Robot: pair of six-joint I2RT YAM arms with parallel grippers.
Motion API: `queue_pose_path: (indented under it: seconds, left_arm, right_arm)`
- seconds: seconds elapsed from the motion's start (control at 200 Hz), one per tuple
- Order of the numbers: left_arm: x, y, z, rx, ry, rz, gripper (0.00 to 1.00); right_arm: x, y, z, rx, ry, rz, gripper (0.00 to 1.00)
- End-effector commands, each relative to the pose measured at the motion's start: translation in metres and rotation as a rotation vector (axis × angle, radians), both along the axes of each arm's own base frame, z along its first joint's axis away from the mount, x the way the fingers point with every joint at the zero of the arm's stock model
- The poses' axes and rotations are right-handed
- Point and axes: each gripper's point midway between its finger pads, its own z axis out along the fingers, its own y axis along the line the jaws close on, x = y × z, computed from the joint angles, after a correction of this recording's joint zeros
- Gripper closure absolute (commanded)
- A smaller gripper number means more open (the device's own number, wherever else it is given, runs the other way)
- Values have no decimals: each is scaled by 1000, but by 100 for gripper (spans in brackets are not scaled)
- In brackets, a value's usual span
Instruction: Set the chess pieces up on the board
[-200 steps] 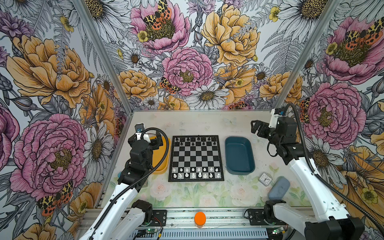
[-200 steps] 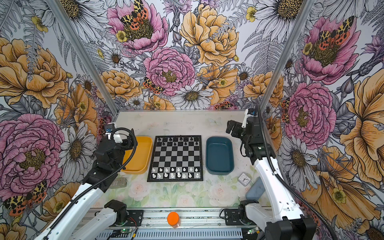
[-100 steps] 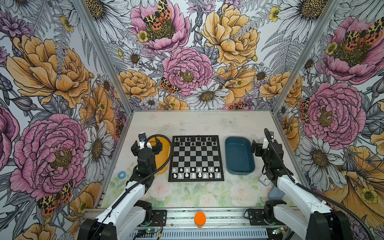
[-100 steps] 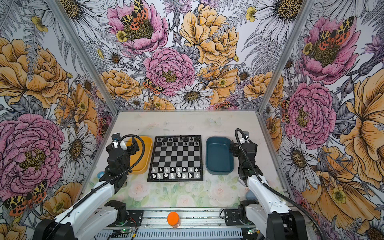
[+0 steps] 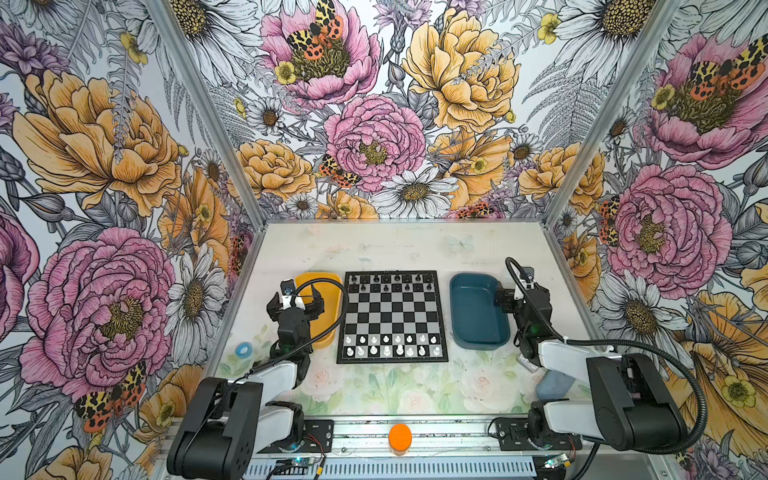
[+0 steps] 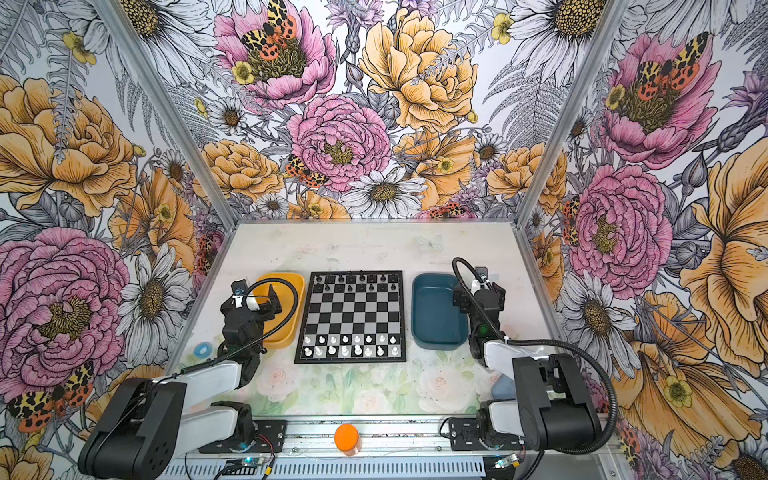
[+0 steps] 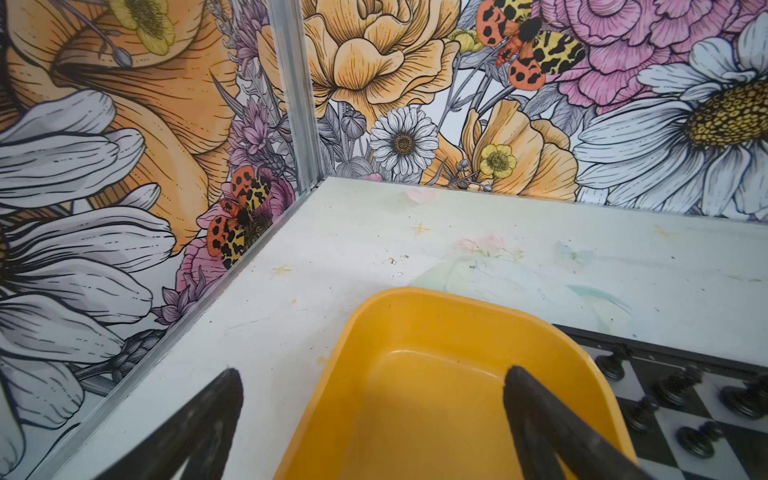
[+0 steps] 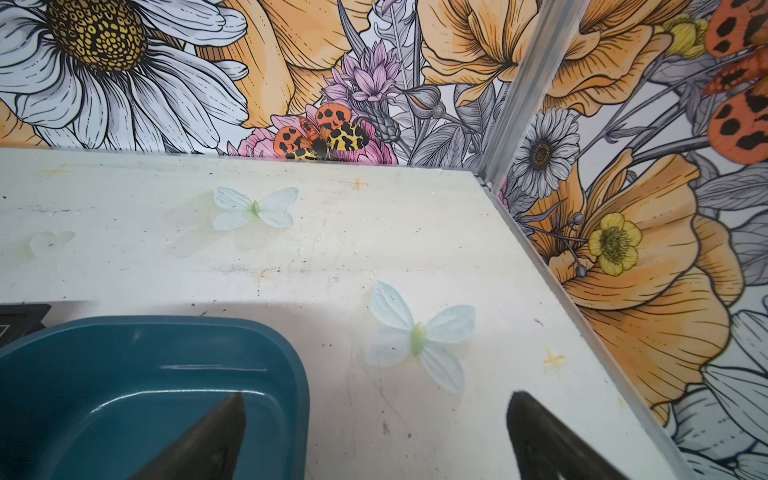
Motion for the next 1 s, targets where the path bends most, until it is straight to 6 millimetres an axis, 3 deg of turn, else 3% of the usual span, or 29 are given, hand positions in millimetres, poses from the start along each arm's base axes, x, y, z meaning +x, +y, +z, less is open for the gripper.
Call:
queue_pose_path:
  seconds: [0.0, 0.19, 0.505, 0.661, 0.996]
  left_arm:
    - [8, -11, 25, 19, -131, -74, 1]
    - [23, -21, -2, 65, -126, -122, 1]
    - [36, -15, -2, 46, -90, -88, 1]
    - [56, 10, -13, -32, 18, -13, 1]
    - [57, 13, -14, -48, 20, -14, 1]
  right_arm:
    - [9, 2, 20, -13, -98, 4, 0]
    - [17, 1, 9, -10, -92, -3, 0]
    - [25, -3, -3, 26, -86, 7, 0]
    - [29, -9, -6, 48, -60, -3, 0]
    - [29, -14, -8, 77, -45, -6, 0]
